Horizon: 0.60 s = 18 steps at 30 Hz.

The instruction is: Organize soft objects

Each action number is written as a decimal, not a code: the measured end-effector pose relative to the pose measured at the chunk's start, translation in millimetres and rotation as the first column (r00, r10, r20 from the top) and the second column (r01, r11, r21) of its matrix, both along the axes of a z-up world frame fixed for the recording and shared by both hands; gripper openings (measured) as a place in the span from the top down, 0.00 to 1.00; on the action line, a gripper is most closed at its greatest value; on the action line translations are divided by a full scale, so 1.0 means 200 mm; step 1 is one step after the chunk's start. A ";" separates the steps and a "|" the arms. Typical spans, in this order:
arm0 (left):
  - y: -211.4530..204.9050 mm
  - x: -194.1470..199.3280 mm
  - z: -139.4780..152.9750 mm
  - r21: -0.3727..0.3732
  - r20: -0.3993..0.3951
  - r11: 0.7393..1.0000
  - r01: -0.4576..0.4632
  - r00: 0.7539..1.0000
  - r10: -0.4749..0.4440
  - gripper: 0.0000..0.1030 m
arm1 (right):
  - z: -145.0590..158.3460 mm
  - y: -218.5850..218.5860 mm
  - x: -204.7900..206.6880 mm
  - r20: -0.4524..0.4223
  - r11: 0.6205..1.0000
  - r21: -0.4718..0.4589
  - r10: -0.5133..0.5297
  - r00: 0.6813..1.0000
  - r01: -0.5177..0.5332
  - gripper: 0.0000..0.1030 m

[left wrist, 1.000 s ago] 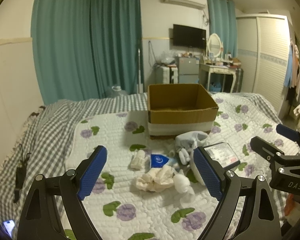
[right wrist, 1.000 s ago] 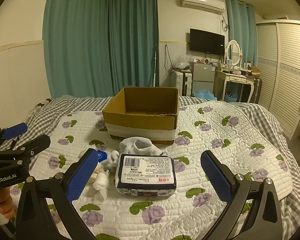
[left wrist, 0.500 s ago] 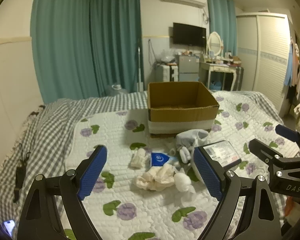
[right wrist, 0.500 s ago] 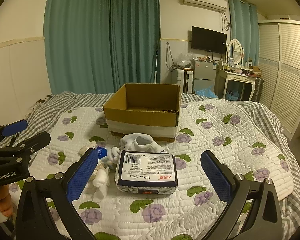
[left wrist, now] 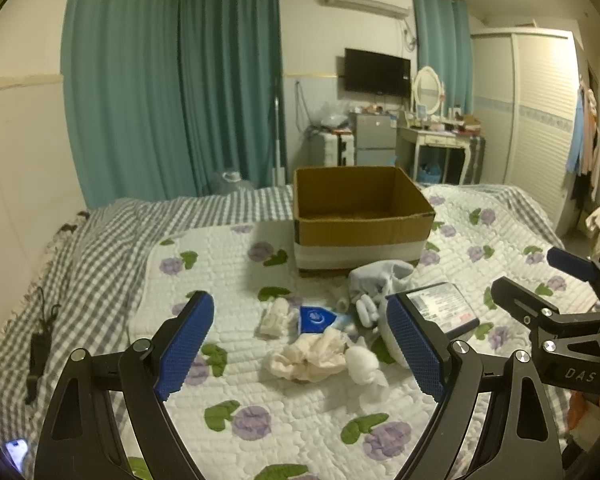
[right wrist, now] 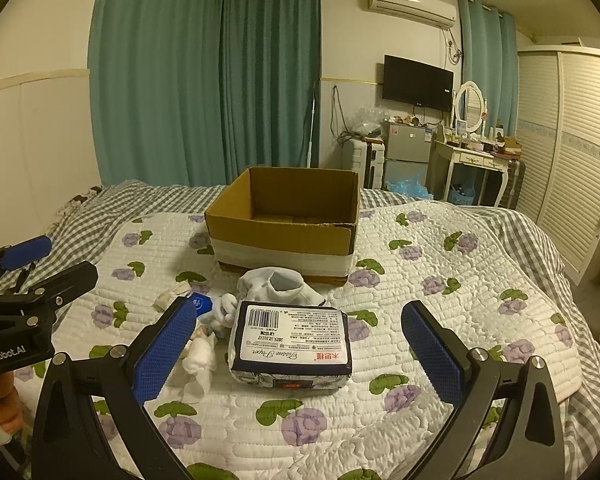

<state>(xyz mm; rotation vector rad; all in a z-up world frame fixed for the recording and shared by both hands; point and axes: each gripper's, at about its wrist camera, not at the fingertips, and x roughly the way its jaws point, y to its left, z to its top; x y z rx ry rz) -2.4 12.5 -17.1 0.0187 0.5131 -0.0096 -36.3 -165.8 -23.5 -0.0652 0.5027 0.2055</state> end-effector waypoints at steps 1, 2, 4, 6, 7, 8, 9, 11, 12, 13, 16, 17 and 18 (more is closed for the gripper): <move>0.00 0.00 0.00 -0.001 -0.003 1.000 -0.003 1.000 0.003 0.13 | 0.00 0.01 0.01 -0.004 1.000 -0.005 0.003 1.000 -0.003 0.00; 0.00 0.01 -0.02 -0.007 -0.011 1.000 -0.007 1.000 0.007 0.13 | -0.01 0.01 0.02 -0.007 1.000 -0.011 0.007 1.000 -0.007 0.00; 0.02 0.02 -0.06 -0.019 -0.035 1.000 -0.016 0.999 0.016 0.13 | -0.04 0.04 0.07 -0.021 0.999 -0.035 0.022 1.000 -0.023 0.00; 0.04 0.05 -0.11 -0.026 -0.070 0.999 -0.027 0.997 0.026 0.13 | -0.10 0.07 0.11 -0.045 0.997 -0.068 0.030 0.999 -0.033 0.00; 0.04 0.06 -0.13 -0.025 -0.084 0.999 -0.031 0.996 0.029 0.13 | -0.14 0.08 0.14 -0.066 0.996 -0.079 0.035 0.997 -0.040 0.00; 0.05 0.07 -0.16 -0.020 -0.099 0.999 -0.040 0.994 0.037 0.13 | -0.18 0.09 0.17 -0.084 0.996 -0.078 0.042 0.996 -0.048 0.00; 0.06 0.08 -0.19 -0.016 -0.110 0.999 -0.047 0.993 0.045 0.13 | -0.22 0.10 0.19 -0.103 0.996 -0.070 0.051 0.993 -0.058 0.00; 0.07 0.11 -0.24 -0.018 -0.140 0.998 -0.059 0.989 0.056 0.13 | -0.31 0.13 0.24 -0.150 0.994 -0.072 0.065 0.986 -0.077 0.00; 0.07 0.12 -0.27 -0.023 -0.154 0.998 -0.064 0.986 0.060 0.13 | -0.36 0.14 0.26 -0.172 0.993 -0.081 0.074 0.982 -0.089 0.00; 0.08 0.13 -0.29 -0.029 -0.172 0.997 -0.067 0.983 0.061 0.13 | -0.40 0.17 0.29 -0.191 0.990 -0.098 0.085 0.978 -0.105 0.01; 0.07 0.15 -0.35 -0.025 -0.199 0.998 -0.065 0.978 0.059 0.13 | -0.53 0.22 0.37 -0.251 0.982 -0.137 0.092 0.964 -0.129 0.08; 0.06 0.16 -0.36 -0.017 -0.205 0.998 -0.059 0.977 0.054 0.13 | -0.56 0.22 0.38 -0.257 0.981 -0.150 0.082 0.963 -0.124 0.08; 0.05 0.16 -0.38 -0.008 -0.209 0.999 -0.053 0.977 0.050 0.13 | -0.58 0.23 0.39 -0.254 0.978 -0.171 0.072 0.964 -0.118 0.08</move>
